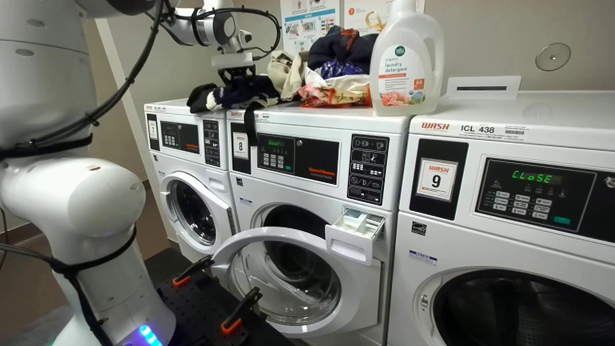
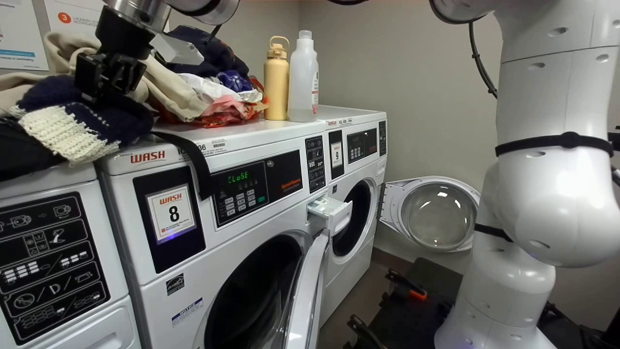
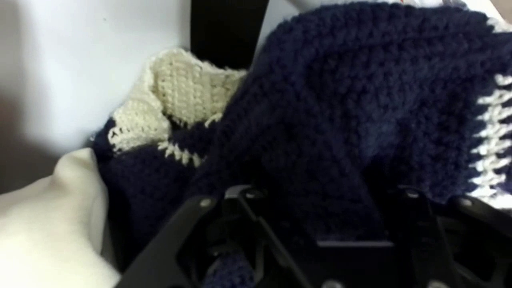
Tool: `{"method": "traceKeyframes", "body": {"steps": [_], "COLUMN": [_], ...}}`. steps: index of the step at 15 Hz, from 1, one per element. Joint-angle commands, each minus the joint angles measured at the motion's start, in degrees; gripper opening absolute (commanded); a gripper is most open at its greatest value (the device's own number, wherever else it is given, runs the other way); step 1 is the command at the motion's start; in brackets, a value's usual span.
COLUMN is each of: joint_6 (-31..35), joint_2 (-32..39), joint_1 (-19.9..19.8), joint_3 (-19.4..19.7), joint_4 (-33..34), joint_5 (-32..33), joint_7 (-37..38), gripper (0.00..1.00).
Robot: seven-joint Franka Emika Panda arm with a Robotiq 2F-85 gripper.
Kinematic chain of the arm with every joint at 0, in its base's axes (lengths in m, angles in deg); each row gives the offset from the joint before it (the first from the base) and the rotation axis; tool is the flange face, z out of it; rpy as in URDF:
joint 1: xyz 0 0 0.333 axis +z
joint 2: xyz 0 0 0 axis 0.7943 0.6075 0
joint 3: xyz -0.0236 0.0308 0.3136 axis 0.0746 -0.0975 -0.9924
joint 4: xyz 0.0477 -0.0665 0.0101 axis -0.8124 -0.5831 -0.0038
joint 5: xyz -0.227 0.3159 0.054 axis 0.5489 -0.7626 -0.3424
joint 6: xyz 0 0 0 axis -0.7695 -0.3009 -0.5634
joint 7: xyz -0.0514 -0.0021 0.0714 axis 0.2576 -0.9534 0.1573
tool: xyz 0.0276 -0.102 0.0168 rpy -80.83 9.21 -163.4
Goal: Put the blue cloth inside the washing machine
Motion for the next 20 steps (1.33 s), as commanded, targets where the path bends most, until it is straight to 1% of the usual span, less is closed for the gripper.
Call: {"method": "traceKeyframes", "body": {"steps": [1,3,4,5,6,7,8,9,10,12,14,16,18,20], "joint_6": [-0.82,-0.8,-0.58,-0.62,-0.75,-1.21,-2.07,-2.97,-4.14,-6.23,-7.99,-10.25,-12.75,-15.72], "joint_2": [0.92,0.71,0.56,0.19,-0.13,-0.72,-1.16,-1.86,-2.48,-4.59,-7.53,-10.73,-14.42,-18.33], "joint_1": [-0.28,-0.52,-0.9,-1.39,-1.72,-2.14,-2.43,-2.91,-3.21,-4.2,-5.0,-5.47,-5.62,-5.57], "joint_3": [-0.65,-0.95,-1.44,-1.99,-2.32,-2.66,-2.82,-3.06,-3.06,-2.97,-2.07,-0.47,1.66,3.9], "joint_4": [1.61,1.8,1.93,2.03,2.24,2.47,2.75,2.9,3.0,2.55,1.4,0.22,-1.37,-3.23], "joint_5": [-0.99,-2.54,-5.11,-8.7,-11.74,-14.89,-17.38,-20.51,-22.79,-29.44,-36.66,-42.46,-45.06,-43.11], "joint_7": [-2.6,-3.49,-4.81,-6.81,-8.64,-10.83,-12.43,-14.39,-15.65,-19.68,-24.03,-26.99,-27.73,-25.33], "gripper": [0.28,0.15,0.06,0.02,0.01,0.03,0.01,0.03,0.04,0.03,0.03,0.03,0.03,0.03]}}
